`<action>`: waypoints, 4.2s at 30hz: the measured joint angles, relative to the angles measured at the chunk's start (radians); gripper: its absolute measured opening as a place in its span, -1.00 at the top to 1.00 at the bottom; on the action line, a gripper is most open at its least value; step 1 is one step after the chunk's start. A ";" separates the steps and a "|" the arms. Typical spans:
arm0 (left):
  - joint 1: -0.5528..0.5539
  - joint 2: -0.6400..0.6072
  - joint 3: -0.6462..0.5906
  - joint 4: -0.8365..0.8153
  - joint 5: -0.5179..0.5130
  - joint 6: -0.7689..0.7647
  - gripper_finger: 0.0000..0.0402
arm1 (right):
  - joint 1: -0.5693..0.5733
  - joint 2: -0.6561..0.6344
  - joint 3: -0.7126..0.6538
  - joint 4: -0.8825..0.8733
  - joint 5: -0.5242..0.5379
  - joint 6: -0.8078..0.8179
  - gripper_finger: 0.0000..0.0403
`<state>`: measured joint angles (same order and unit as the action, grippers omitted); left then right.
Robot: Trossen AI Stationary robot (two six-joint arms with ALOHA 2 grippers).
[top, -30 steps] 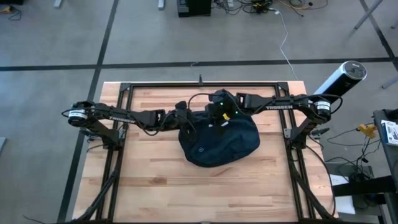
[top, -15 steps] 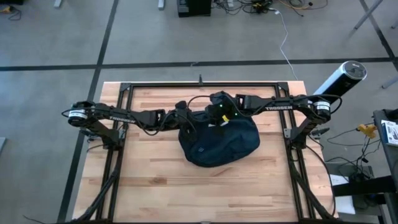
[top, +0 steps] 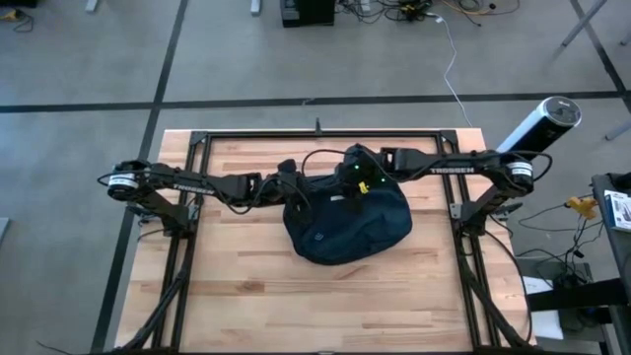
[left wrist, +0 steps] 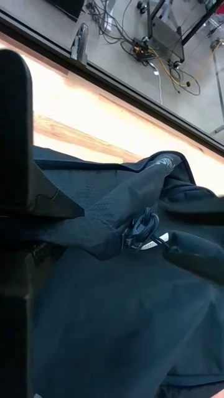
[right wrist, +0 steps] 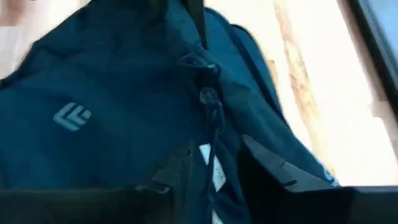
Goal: Unpack backpack
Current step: Open the black backpack
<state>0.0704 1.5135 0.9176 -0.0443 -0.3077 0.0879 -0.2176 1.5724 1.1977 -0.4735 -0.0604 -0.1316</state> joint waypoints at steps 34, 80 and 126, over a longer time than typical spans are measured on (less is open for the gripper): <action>0.000 0.002 0.000 -0.009 0.002 -0.010 1.00 | 0.019 -0.007 -0.042 -0.064 0.272 0.096 1.00; 0.115 -0.275 0.092 -0.355 0.220 0.171 0.87 | -0.135 -0.628 -0.476 -0.148 0.283 0.445 1.00; 0.215 0.617 0.791 -0.168 0.624 0.251 0.14 | -0.081 -0.523 -0.477 0.134 0.087 0.269 1.00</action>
<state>0.2852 2.1301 1.7088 -0.2127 0.3166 0.3390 -0.2989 1.0489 0.7209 -0.3393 0.0265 0.1376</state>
